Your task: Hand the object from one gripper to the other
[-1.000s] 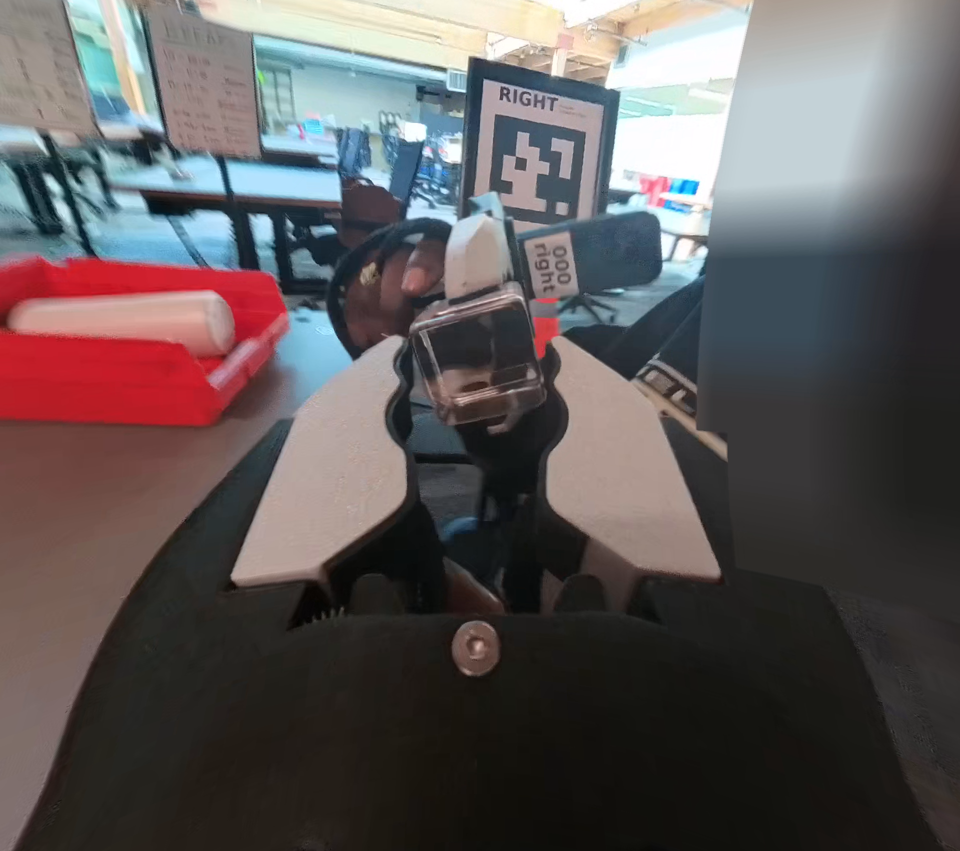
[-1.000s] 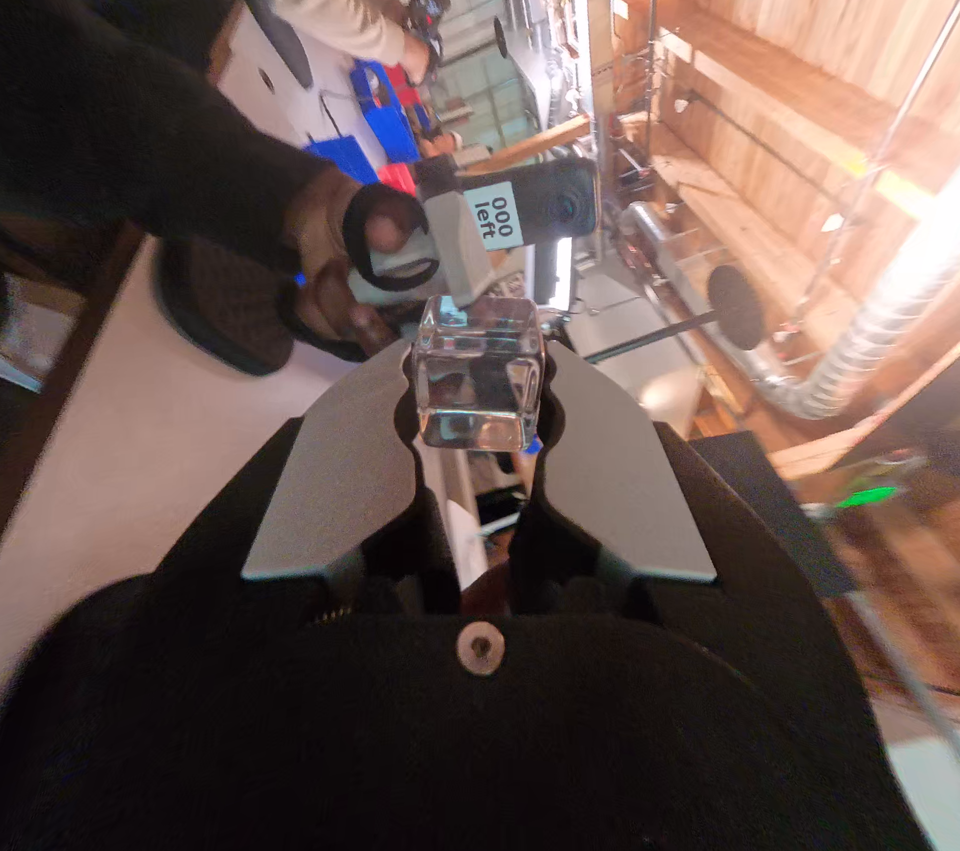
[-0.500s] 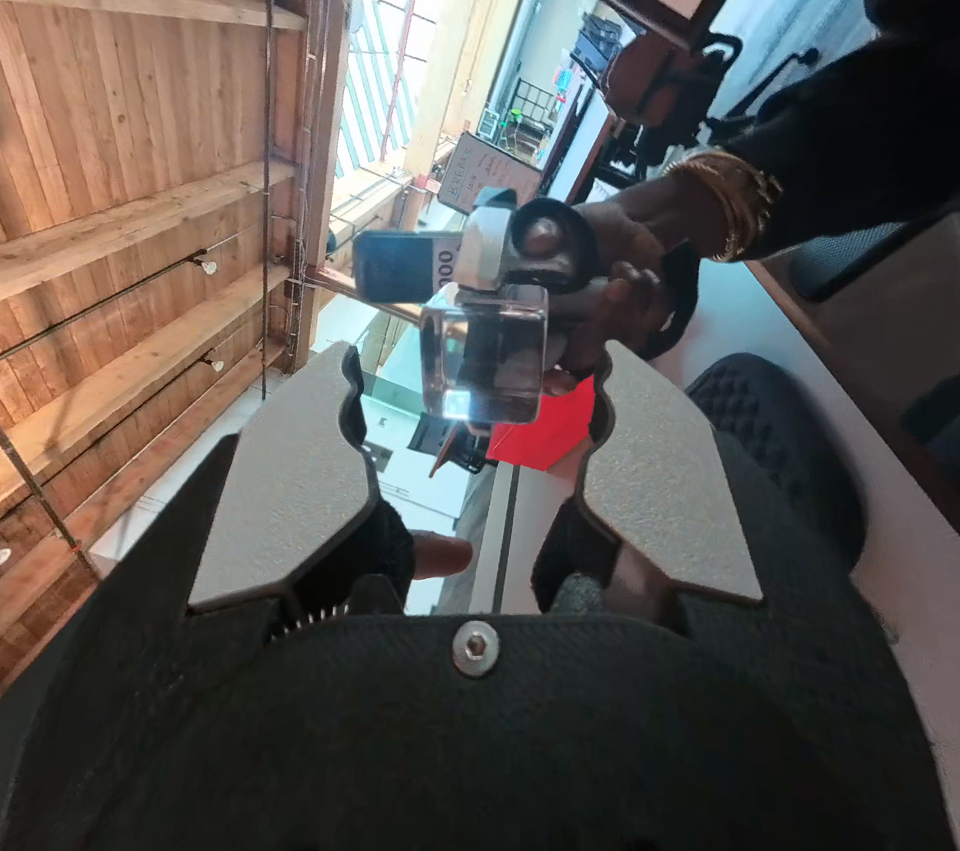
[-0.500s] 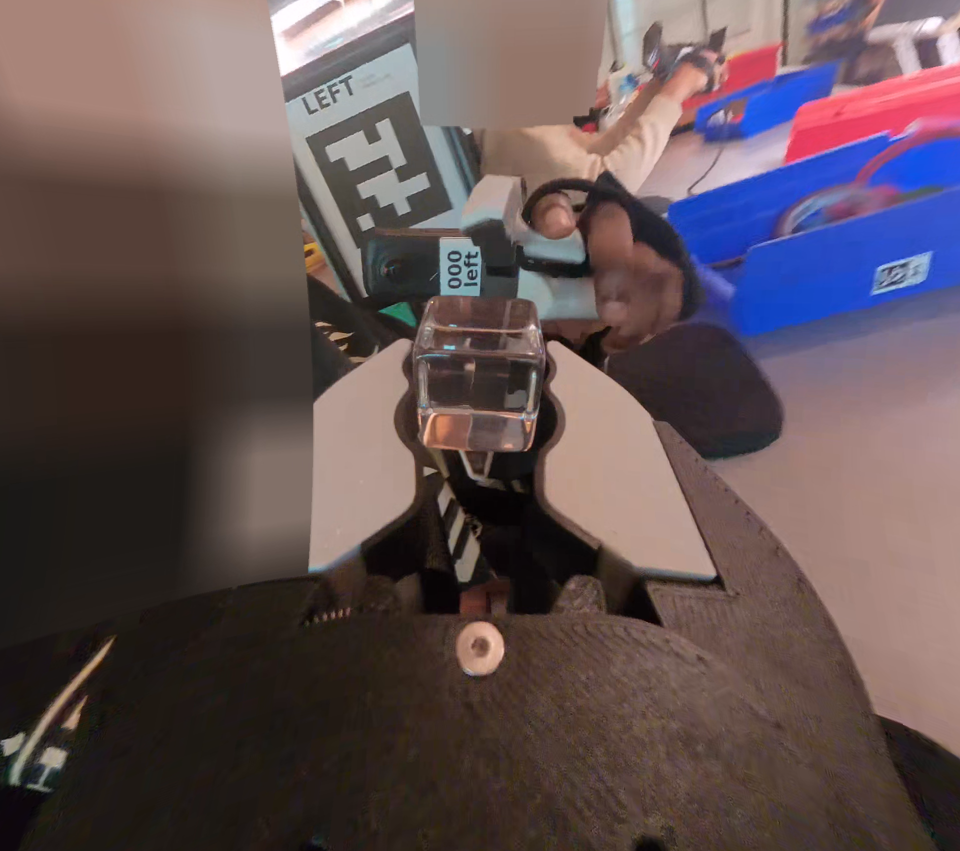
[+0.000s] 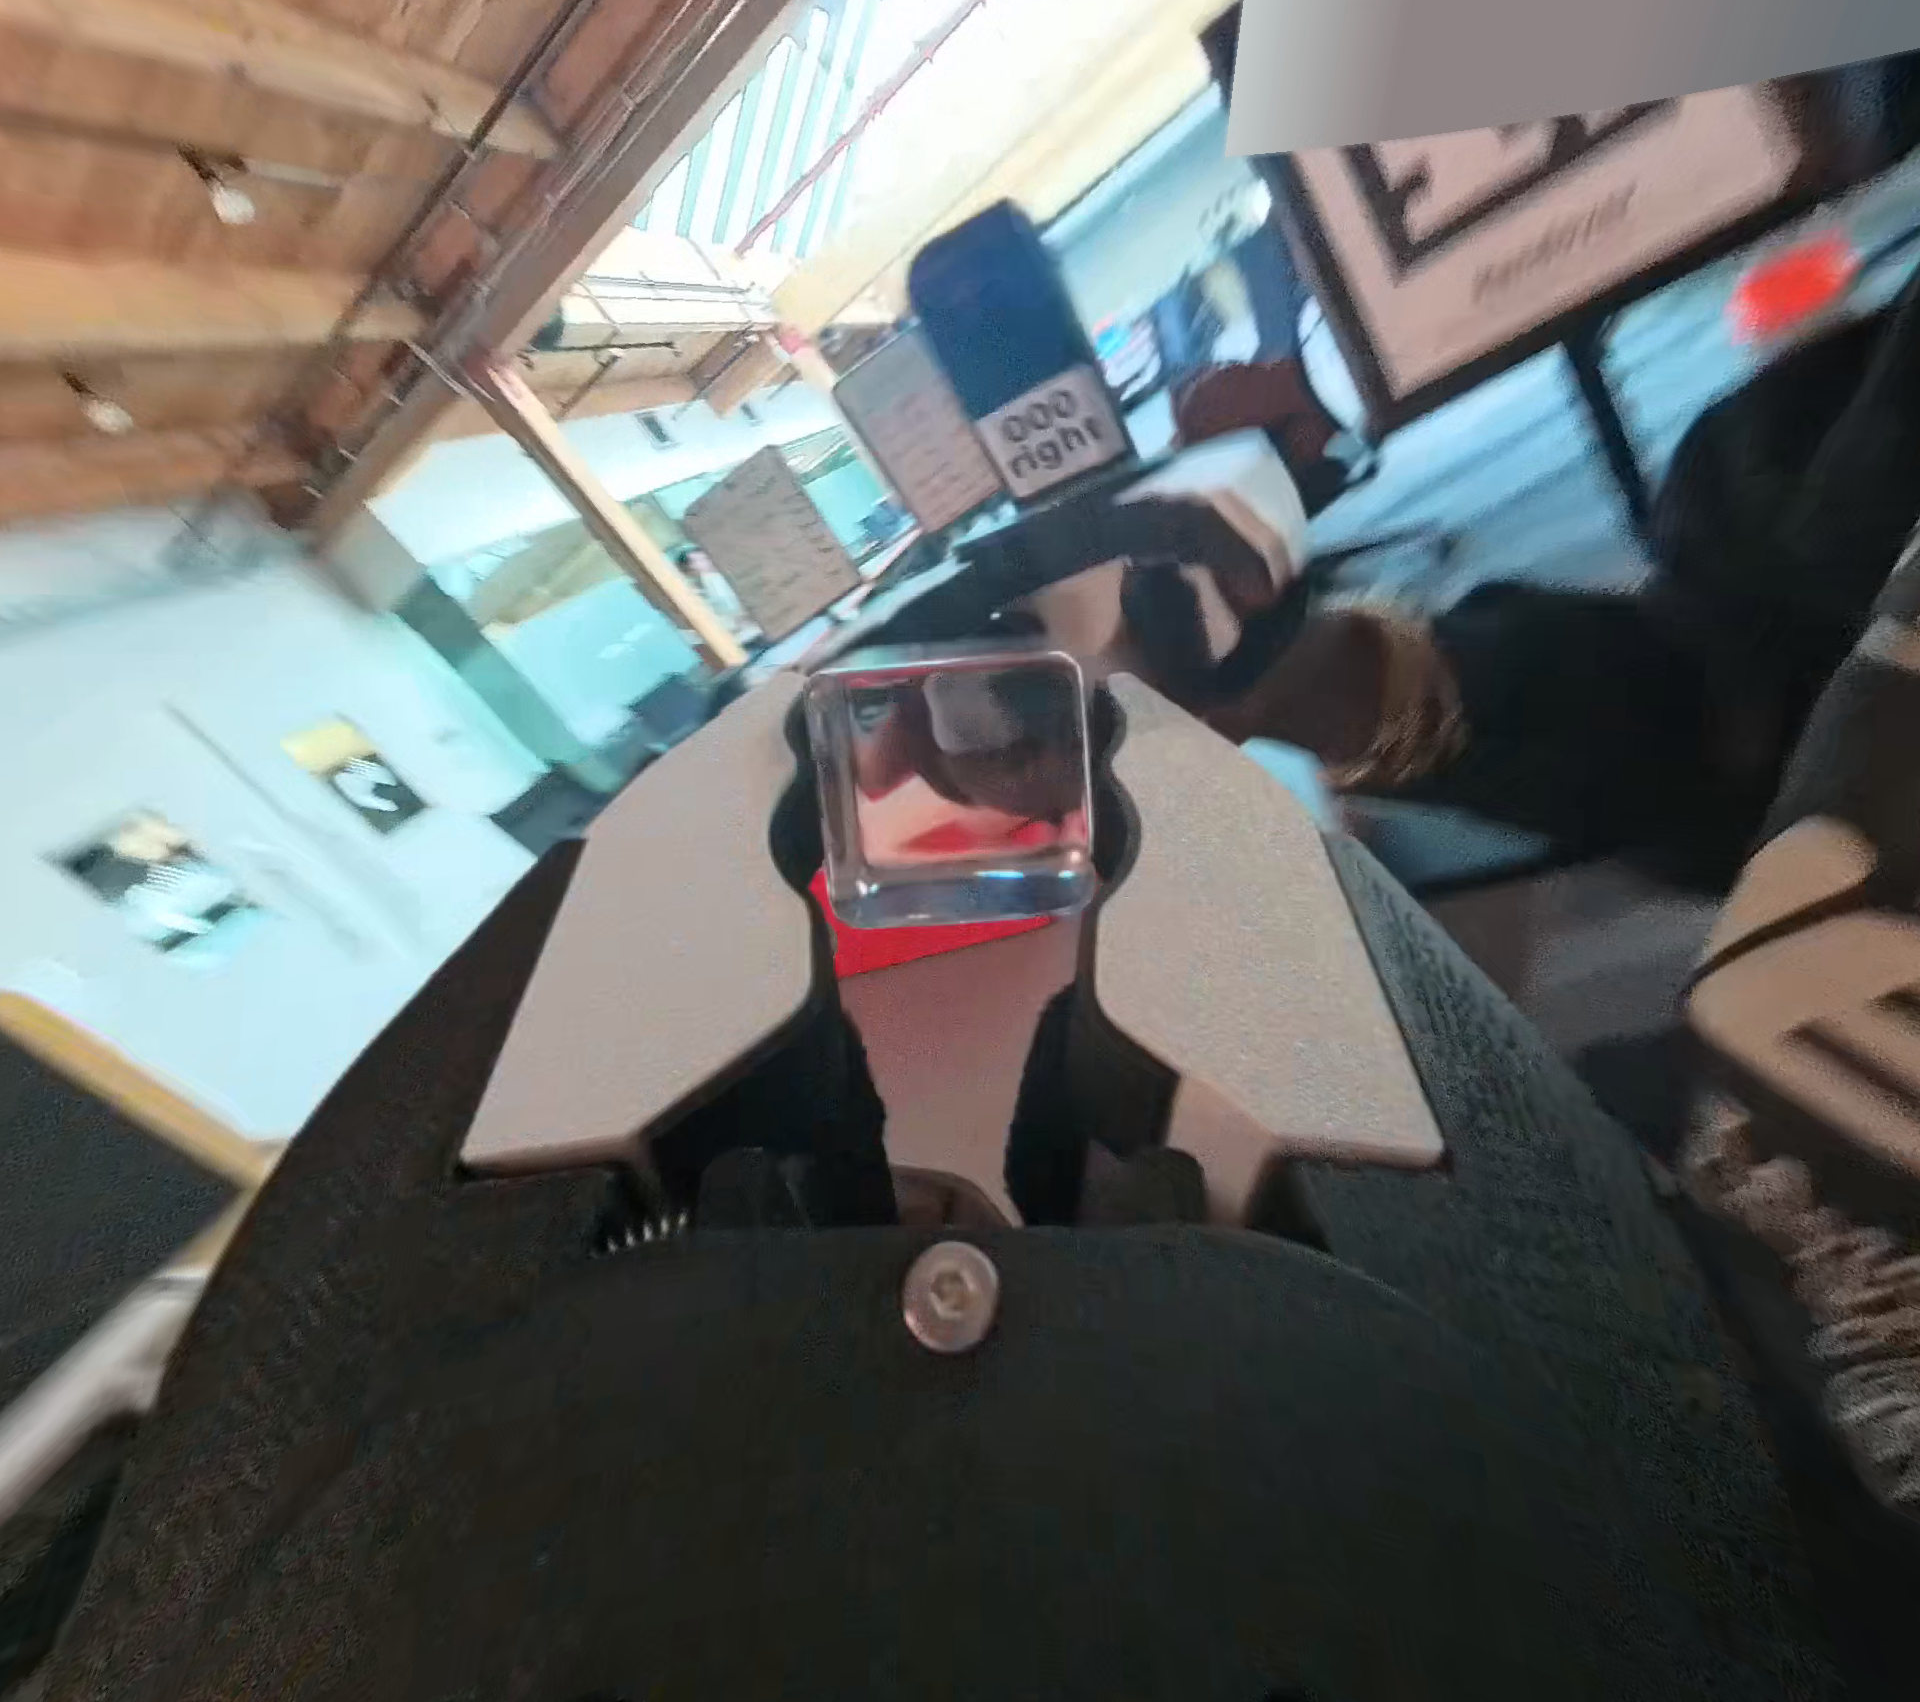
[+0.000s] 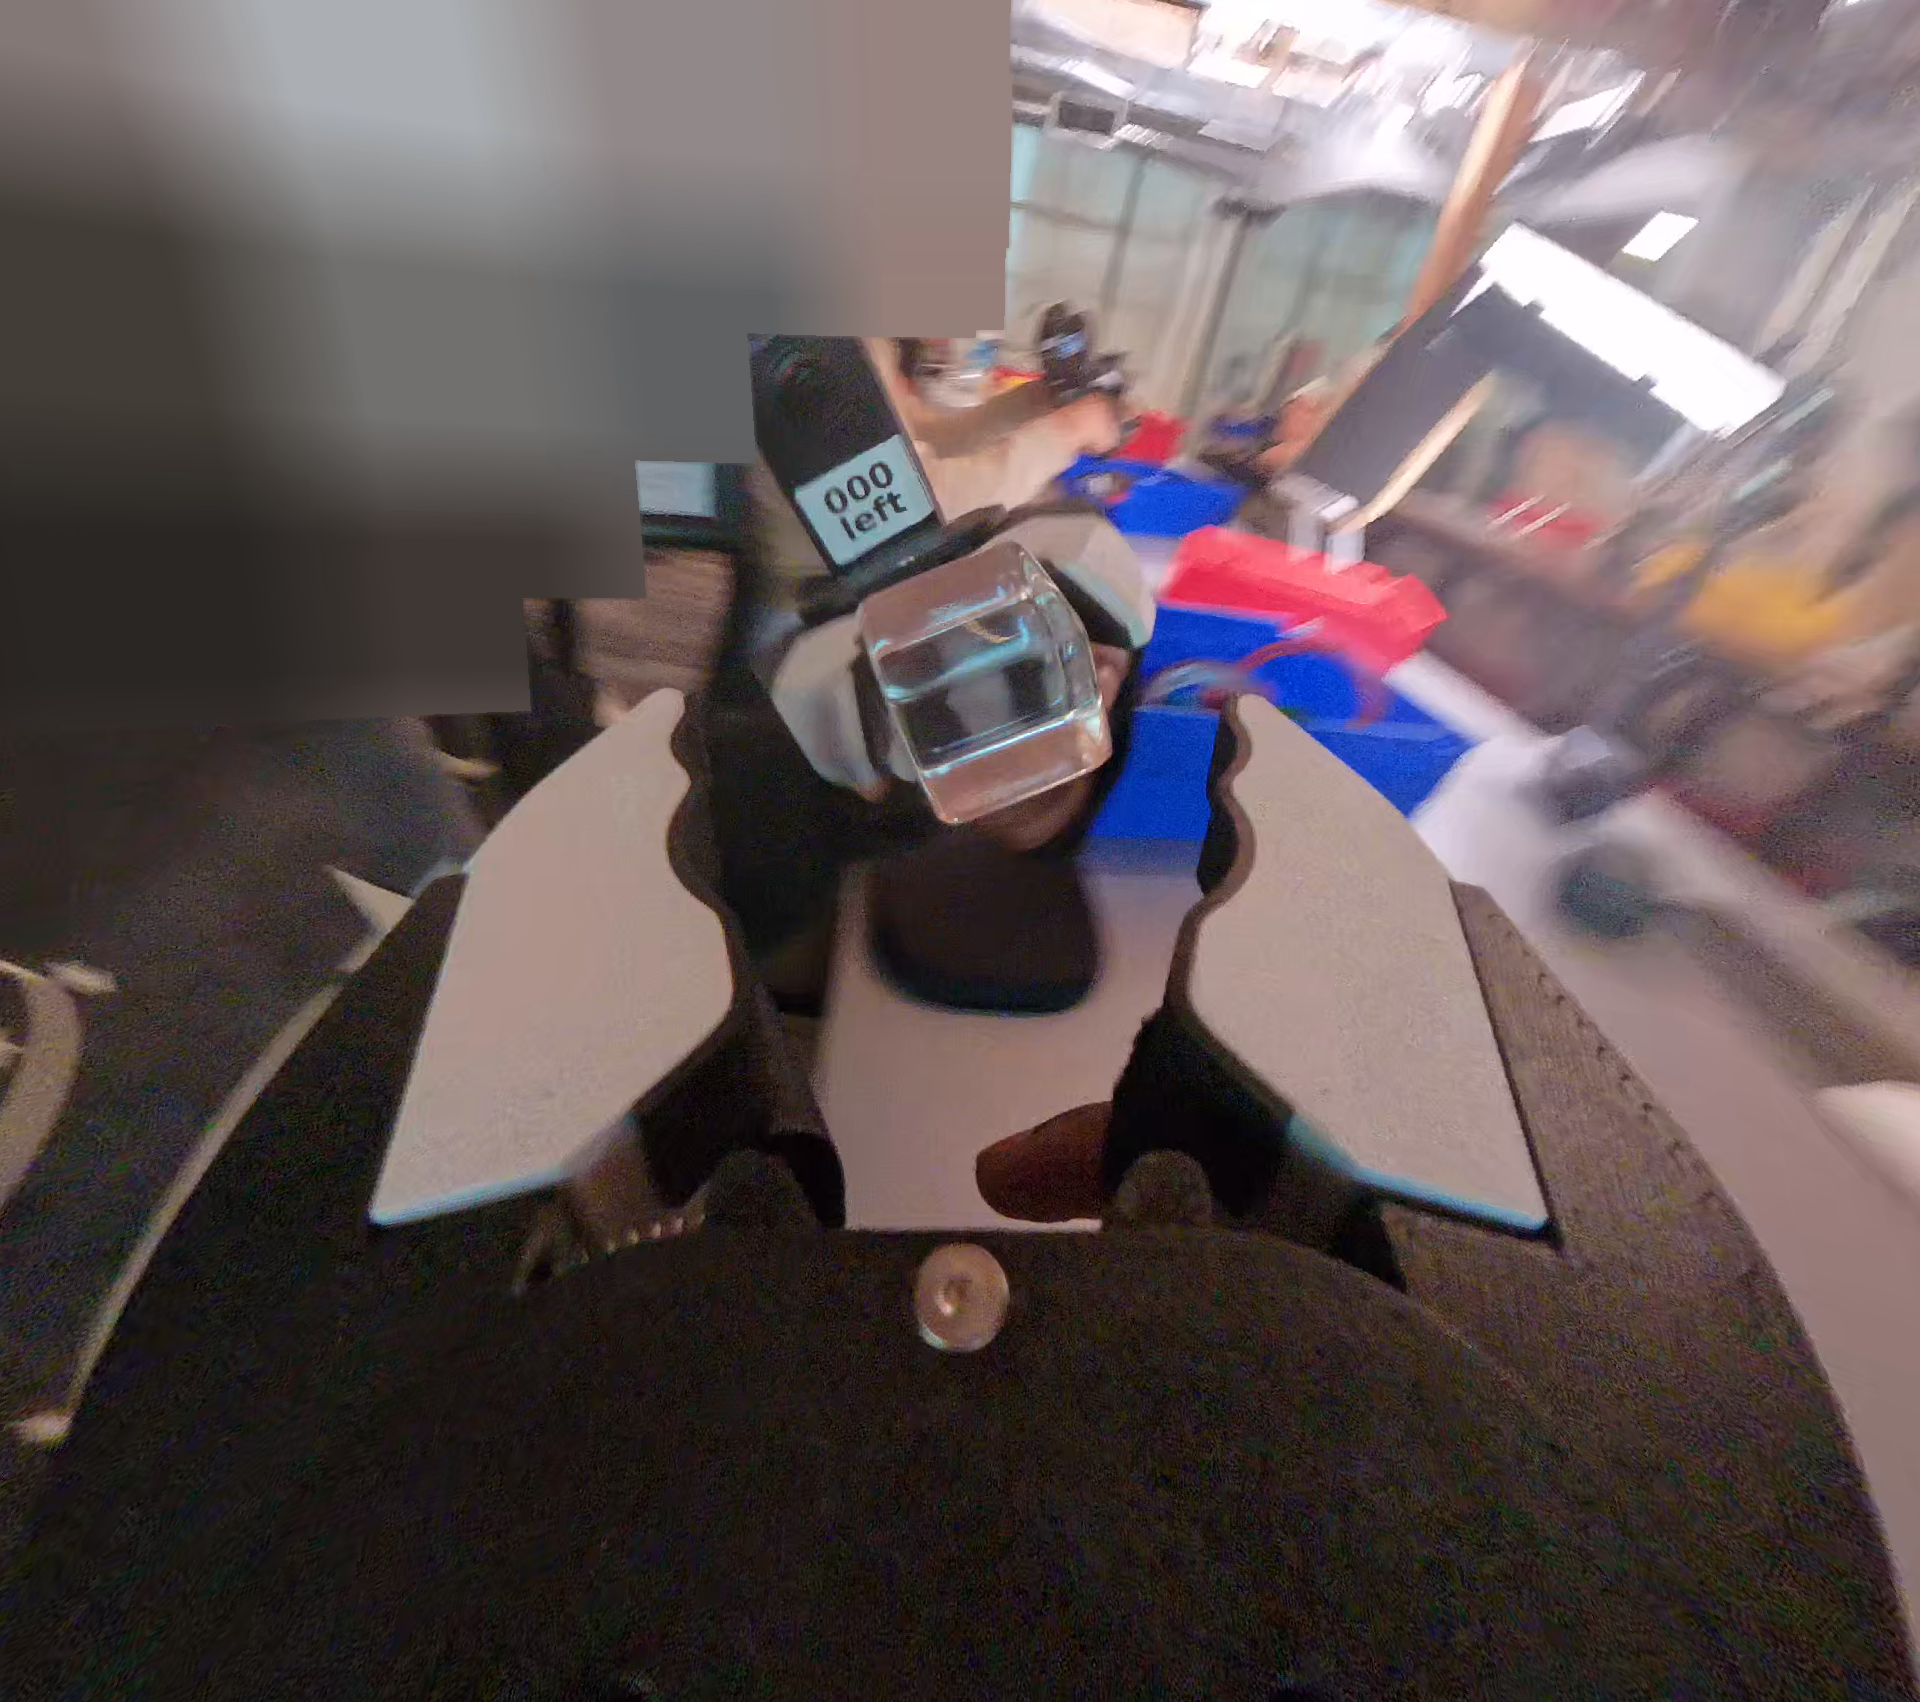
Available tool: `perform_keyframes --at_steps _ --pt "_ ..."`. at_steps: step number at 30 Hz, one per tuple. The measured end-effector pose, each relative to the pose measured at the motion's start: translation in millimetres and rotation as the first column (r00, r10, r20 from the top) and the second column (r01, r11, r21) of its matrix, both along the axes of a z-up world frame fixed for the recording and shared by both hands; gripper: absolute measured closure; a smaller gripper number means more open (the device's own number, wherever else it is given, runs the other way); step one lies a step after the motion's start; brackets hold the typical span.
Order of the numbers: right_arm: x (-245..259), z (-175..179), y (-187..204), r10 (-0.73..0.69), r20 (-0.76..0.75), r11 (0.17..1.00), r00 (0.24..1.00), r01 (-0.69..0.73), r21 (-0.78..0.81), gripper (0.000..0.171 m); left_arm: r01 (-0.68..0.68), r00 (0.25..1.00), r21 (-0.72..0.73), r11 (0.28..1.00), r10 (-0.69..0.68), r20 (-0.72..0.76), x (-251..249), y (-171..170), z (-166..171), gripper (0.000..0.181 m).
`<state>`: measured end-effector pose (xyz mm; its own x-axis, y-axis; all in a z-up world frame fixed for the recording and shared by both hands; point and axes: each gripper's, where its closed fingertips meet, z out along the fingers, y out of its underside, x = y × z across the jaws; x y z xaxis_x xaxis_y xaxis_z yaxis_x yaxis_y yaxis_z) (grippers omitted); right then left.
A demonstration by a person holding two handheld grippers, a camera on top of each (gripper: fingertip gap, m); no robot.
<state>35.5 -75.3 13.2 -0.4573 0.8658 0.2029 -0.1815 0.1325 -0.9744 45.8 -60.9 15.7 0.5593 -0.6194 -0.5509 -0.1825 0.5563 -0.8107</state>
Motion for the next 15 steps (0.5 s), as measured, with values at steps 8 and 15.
perform_keyframes --at_steps 8,15 --pt "-8 -23 0 -0.181 -0.31 0.757 0.933 0.333 0.562 0.099 0.465 0.848 -0.544 0.698 -0.175 0.5 -4 22 -11 0.181" --pt "-48 -90 60 -0.298 -0.034 0.867 0.954 0.285 0.409 0.127 -0.165 0.904 -0.255 0.953 0.25 0.348 -59 106 -64 0.181"
